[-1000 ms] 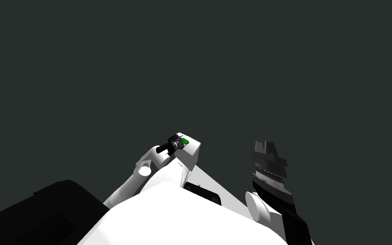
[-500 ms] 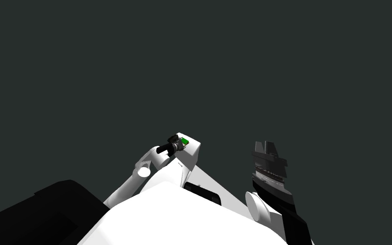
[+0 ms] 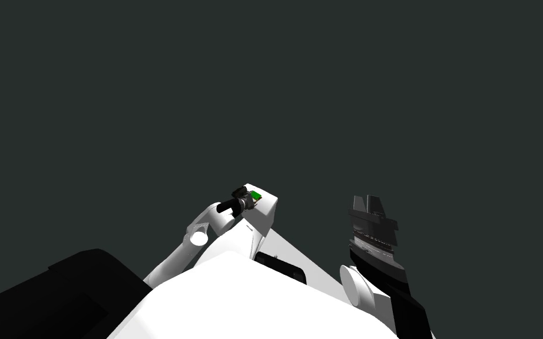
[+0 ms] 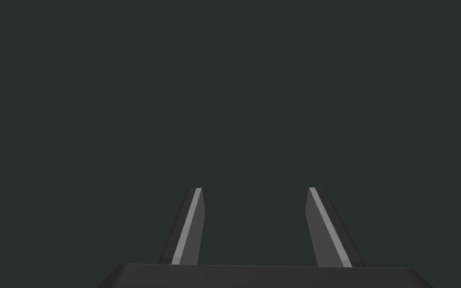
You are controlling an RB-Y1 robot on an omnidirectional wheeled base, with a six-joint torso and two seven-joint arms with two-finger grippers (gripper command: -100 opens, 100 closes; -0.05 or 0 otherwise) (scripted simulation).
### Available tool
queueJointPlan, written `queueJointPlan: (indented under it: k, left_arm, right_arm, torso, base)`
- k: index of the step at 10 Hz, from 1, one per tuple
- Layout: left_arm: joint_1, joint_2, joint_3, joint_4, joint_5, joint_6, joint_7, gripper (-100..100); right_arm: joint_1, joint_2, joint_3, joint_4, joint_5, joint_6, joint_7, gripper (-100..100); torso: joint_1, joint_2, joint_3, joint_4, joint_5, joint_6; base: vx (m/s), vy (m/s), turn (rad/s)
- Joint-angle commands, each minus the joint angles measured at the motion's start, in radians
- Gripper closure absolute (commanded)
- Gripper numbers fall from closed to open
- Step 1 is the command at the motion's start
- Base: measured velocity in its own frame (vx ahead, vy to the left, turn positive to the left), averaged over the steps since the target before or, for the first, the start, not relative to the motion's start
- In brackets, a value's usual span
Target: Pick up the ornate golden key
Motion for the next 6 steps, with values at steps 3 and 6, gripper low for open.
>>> queueJointPlan:
  k: [3,6]
  left_arm:
    - [0.0,0.0,0.0,0.0,0.0,0.0,0.0,-100]
    - [0.0,0.0,0.0,0.0,0.0,0.0,0.0,-100]
  right_arm:
    - [0.0,0.0,0.0,0.0,0.0,0.0,0.0,0]
    - [0.0,0.0,0.0,0.0,0.0,0.0,0.0,0]
  torso:
    - [0.0,0.0,0.0,0.0,0.0,0.0]
    - [0.0,0.0,0.0,0.0,0.0,0.0]
  base:
    - [0.0,0.0,0.0]
    - [0.0,-0.002,0.005]
